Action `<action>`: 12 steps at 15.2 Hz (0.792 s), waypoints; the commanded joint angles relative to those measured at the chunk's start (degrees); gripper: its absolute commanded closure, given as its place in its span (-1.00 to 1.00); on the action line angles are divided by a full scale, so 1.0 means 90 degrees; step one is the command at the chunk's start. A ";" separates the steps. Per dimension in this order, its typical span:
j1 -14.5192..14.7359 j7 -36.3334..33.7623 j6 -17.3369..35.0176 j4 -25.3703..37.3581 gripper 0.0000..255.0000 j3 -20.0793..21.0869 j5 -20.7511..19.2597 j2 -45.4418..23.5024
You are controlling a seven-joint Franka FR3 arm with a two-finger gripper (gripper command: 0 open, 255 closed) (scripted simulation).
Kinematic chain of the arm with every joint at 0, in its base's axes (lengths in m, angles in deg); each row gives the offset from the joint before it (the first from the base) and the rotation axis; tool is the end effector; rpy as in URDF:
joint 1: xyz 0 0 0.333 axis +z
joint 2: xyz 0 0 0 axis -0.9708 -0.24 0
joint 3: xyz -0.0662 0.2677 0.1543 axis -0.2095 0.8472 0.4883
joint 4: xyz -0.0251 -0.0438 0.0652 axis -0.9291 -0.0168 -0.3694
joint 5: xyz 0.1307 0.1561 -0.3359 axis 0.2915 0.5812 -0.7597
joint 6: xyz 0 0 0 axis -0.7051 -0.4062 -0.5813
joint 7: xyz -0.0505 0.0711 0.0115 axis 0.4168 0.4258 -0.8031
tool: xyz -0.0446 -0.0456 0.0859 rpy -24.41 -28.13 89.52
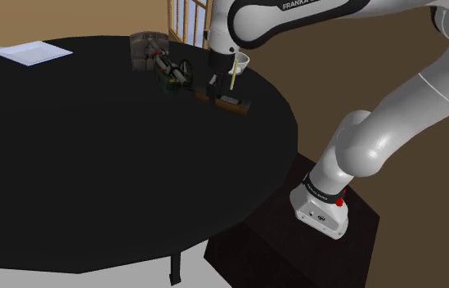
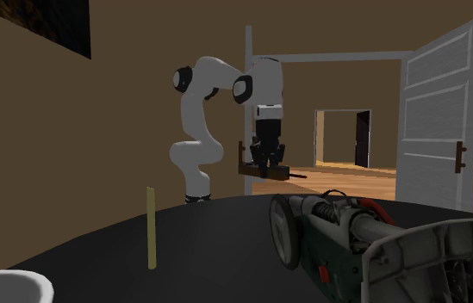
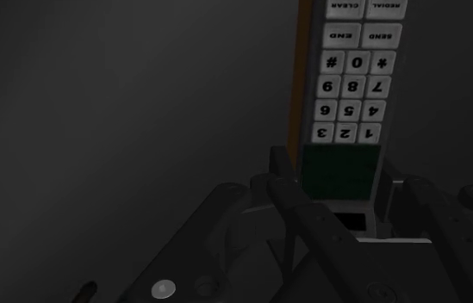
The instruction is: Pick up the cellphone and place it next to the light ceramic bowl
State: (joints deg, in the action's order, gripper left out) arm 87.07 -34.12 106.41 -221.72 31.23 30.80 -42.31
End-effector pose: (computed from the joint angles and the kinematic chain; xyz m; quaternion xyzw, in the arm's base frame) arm 0.4281 0.1357 0.4542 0.9826 0.1856 0.0117 0.0001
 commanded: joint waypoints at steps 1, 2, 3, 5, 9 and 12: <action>-0.0005 0.0011 -0.0194 0.0145 1.00 -0.0012 -0.0003 0.0047; -0.0005 0.0012 -0.0284 0.0211 1.00 -0.0015 -0.0002 0.0070; -0.0006 0.0013 -0.0372 0.0278 1.00 -0.0018 -0.0002 0.0092; -0.0073 0.0171 -0.0401 0.0276 1.00 -0.0128 -0.0036 0.0120; -0.0343 0.0799 -0.0399 0.0256 1.00 -0.0567 -0.0180 0.0133; -0.0545 0.1268 -0.0395 0.0317 1.00 -0.0894 -0.0285 0.0068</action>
State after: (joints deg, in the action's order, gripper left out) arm 82.73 -24.12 102.56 -218.13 24.10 28.52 -42.15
